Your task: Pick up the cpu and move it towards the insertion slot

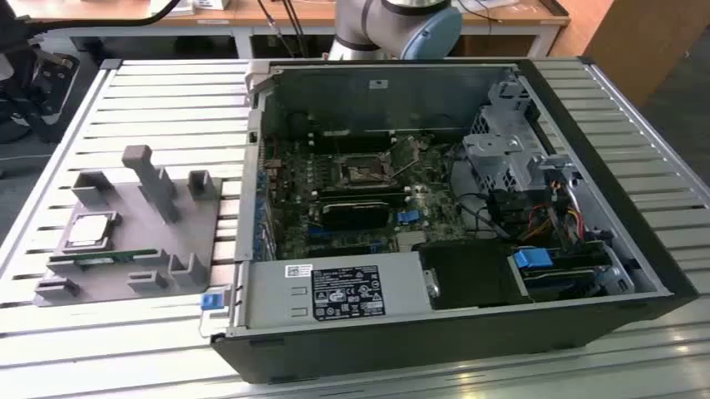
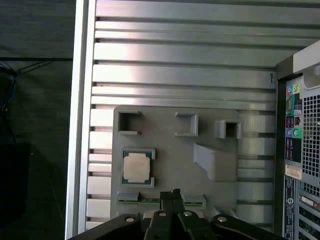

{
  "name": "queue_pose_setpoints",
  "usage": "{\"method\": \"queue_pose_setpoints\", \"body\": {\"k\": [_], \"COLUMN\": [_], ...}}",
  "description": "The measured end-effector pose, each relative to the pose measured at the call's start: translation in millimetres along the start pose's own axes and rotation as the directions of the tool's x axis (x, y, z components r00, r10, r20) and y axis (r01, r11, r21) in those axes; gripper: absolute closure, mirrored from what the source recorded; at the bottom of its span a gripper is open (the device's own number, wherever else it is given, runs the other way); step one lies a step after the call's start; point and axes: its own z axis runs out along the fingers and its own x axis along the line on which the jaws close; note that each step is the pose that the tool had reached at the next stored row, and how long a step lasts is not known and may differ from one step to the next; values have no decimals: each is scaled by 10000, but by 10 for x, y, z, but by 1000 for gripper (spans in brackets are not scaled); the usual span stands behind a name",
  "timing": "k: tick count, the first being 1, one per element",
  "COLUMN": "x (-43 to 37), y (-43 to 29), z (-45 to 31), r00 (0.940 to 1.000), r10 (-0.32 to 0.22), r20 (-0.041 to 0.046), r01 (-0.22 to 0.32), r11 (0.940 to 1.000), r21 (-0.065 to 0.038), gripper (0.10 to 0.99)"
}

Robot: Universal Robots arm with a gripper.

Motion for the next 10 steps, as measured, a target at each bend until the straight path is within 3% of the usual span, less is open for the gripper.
{"method": "queue_pose_setpoints", "body": {"k": [5,10], "x": [3,56], "y": [0,1], "z": [-1,1], "r00": [10000,10000], "r10": [0,1], "r20": [-2,0], "r01": [0,-1], "r11": [10000,10000], "r21": [1,0], "gripper": [980,980]}}
